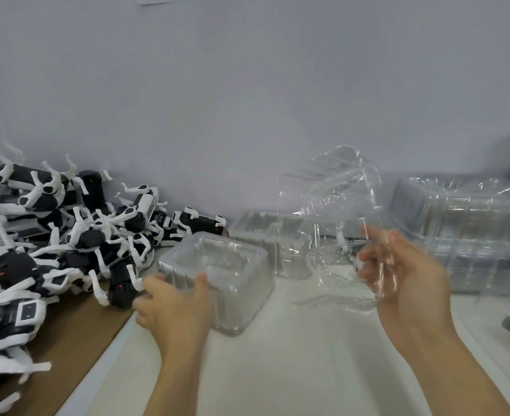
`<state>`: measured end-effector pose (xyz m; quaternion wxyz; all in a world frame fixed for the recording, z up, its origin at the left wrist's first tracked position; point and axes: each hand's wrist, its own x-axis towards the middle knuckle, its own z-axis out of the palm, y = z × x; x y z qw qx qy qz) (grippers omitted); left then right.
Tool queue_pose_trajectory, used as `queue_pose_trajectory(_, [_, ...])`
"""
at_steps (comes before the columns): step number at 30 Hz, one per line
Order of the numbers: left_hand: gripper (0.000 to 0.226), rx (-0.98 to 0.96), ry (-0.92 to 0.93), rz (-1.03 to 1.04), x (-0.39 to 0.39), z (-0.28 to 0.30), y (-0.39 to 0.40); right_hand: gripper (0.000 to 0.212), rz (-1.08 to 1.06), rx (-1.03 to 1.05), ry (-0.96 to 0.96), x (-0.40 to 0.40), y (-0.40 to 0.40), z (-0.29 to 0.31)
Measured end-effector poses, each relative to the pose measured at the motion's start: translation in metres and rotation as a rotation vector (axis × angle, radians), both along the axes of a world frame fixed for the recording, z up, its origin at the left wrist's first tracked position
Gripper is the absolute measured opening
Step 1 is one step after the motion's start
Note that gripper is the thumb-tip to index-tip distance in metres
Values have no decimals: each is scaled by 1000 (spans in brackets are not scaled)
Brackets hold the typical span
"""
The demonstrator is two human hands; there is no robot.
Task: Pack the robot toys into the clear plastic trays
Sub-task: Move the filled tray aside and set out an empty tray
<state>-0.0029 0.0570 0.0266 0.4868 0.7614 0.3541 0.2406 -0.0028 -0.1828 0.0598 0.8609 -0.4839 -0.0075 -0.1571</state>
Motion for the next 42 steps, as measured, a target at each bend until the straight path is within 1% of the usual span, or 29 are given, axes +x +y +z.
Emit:
queue_pose_trajectory(2, [37, 138, -180, 12, -4, 9, -7, 37, 6, -10, -23, 0, -1, -1])
queue_pose_trajectory(3, [23, 165, -268, -25, -5, 14, -11, 34, 7, -34, -51, -1, -1, -1])
queue_pose_trajectory(4, [9, 131, -358, -90, -5, 19, -16, 27, 15, -74, -89, -1, -1, 0])
queue_pose_trajectory(5, [4, 38, -430, -196, -6, 25, -22, 21, 34, -127, -131, -2, -1, 2])
queue_pose_trajectory(6, [12, -100, -489, -326, -7, 30, -28, 18, 54, -192, -169, -4, 0, 4])
queue_pose_trajectory(8, [18, -408, -561, -649, -10, 40, -41, 19, 56, -333, -226, -7, 2, 8])
queue_pose_trajectory(9, [21, -493, -573, -786, -11, 42, -47, 17, 31, -397, -245, -7, 5, 9])
queue_pose_trajectory(10, [24, -504, -572, -899, -13, 42, -51, 15, 8, -456, -260, -8, 8, 10])
queue_pose_trajectory(11, [25, -464, -558, -965, -14, 41, -56, 15, -11, -505, -267, -9, 11, 11])
queue_pose_trajectory(12, [24, -404, -552, -985, -14, 39, -58, 15, -21, -540, -263, -9, 13, 11])
queue_pose_trajectory(14, [10, -290, -568, -926, -12, 35, -62, 16, -16, -570, -247, -10, 16, 10])
queue_pose_trajectory(15, [4, -268, -579, -893, -13, 36, -63, 17, -12, -580, -241, -10, 17, 10])
queue_pose_trajectory(17, [17, -243, -574, -878, -12, 35, -62, 20, -3, -587, -223, -10, 19, 9])
queue_pose_trajectory(20, [33, -266, -560, -932, -13, 35, -59, 23, 24, -537, -209, -11, 22, 9])
queue_pose_trajectory(22, [37, -285, -556, -979, -13, 34, -56, 22, 31, -502, -184, -11, 22, 9])
queue_pose_trajectory(26, [37, -314, -545, -1084, -12, 30, -53, 20, 45, -447, -161, -11, 19, 9])
queue_pose_trajectory(28, [43, -320, -557, -1132, -11, 30, -51, 13, 50, -420, -151, -10, 17, 10])
queue_pose_trajectory(30, [54, -303, -581, -1093, -11, 30, -50, 20, 38, -409, -143, -9, 13, 10])
queue_pose_trajectory(32, [58, -231, -577, -914, -10, 30, -45, 23, 13, -398, -154, -10, 7, 14])
queue_pose_trajectory(33, [54, -135, -537, -786, -9, 30, -42, 22, 6, -411, -165, -10, 3, 16])
queue_pose_trajectory(34, [48, 7, -461, -655, -8, 28, -40, 20, 2, -440, -172, -11, -2, 19])
queue_pose_trajectory(35, [39, 185, -342, -534, -7, 26, -37, 16, 3, -486, -177, -12, -8, 22])
queue_pose_trajectory(36, [31, 337, -182, -431, -6, 23, -35, 16, 13, -554, -177, -14, -13, 25])
queue_pose_trajectory(37, [34, 424, -2, -367, -6, 20, -34, 19, 28, -653, -169, -15, -18, 27])
queue_pose_trajectory(38, [45, 443, 112, -326, -5, 16, -35, 23, 48, -777, -148, -16, -21, 29])
queue_pose_trajectory(39, [54, 428, 142, -306, -5, 13, -37, 25, 77, -913, -119, -18, -23, 31])
queue_pose_trajectory(40, [58, 408, 112, -290, -5, 10, -39, 26, 117, -1036, -80, -20, -24, 33])
queue_pose_trajectory(42, [59, 342, 49, -258, -6, 7, -40, 26, 206, -1222, 7, -22, -24, 35])
